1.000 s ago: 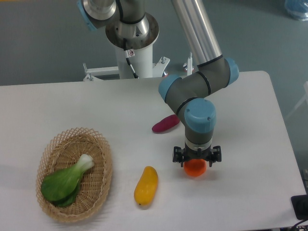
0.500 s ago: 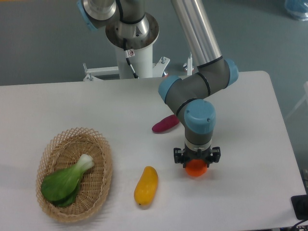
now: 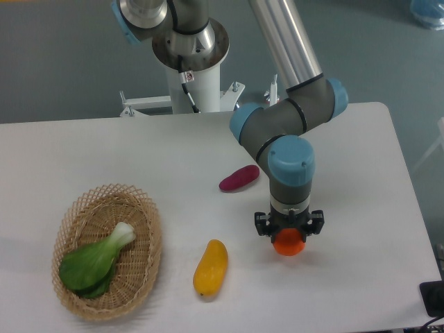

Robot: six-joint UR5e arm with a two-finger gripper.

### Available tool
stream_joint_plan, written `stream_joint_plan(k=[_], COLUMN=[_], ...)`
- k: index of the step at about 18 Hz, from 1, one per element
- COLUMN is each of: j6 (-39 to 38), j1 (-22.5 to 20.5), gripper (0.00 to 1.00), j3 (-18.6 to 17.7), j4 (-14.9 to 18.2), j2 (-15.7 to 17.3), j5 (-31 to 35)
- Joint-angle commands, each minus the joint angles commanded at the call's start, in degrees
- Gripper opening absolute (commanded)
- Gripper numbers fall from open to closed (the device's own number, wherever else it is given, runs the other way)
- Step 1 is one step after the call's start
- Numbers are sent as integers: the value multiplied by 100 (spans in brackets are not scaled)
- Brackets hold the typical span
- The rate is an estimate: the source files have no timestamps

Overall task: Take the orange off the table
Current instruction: 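Lift the held tangerine up off the table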

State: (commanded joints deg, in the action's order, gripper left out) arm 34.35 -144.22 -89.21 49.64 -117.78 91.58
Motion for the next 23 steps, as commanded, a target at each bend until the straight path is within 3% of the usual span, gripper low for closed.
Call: stream_joint_plan(k=[2,4,6,9,23], j6=[359,817,1230,1408,1548], j1=[-149,-185,-298,-378,-528], gripper=[66,66,65,64,63], j3=[53,36,71,123,80], j4=[421,546,940,1222,1241], j2=[254,405,615,756,1091], j5=[-44,-35,-35,-53,-395])
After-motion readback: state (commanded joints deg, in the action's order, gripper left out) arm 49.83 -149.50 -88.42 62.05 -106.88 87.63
